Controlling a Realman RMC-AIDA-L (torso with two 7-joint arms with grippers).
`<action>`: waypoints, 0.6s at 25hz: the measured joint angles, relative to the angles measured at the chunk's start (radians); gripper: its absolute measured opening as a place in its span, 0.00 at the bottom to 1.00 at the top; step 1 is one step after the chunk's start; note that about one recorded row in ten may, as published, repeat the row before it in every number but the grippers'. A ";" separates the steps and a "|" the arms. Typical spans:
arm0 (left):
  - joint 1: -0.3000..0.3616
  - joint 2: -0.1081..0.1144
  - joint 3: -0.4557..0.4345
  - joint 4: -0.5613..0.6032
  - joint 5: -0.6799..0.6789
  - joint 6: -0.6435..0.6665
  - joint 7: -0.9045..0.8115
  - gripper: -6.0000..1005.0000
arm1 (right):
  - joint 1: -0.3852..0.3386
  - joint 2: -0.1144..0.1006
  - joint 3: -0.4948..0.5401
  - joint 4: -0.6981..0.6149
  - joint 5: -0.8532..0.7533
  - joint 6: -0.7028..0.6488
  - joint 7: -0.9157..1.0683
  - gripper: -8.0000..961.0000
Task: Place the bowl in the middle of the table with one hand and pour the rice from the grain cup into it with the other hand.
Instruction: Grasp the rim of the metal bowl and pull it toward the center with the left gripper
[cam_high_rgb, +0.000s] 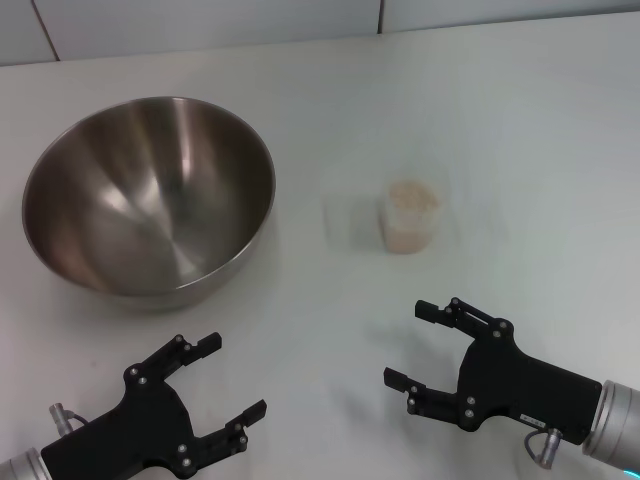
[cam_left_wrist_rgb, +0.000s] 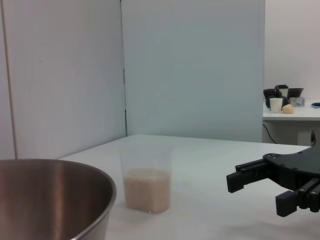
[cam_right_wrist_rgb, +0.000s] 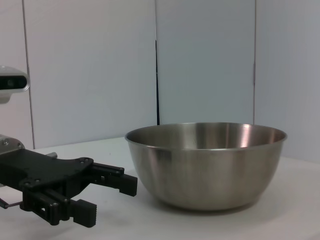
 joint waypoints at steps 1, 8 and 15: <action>0.000 0.000 0.000 0.000 0.000 0.000 0.000 0.84 | 0.000 0.000 0.000 0.000 0.000 0.000 0.000 0.87; 0.002 0.000 0.000 0.000 0.000 0.007 0.000 0.83 | 0.001 0.000 0.000 0.000 0.000 0.004 0.002 0.87; 0.033 0.008 -0.154 0.009 -0.018 0.192 -0.015 0.81 | 0.003 0.000 0.000 0.000 0.000 0.004 0.003 0.87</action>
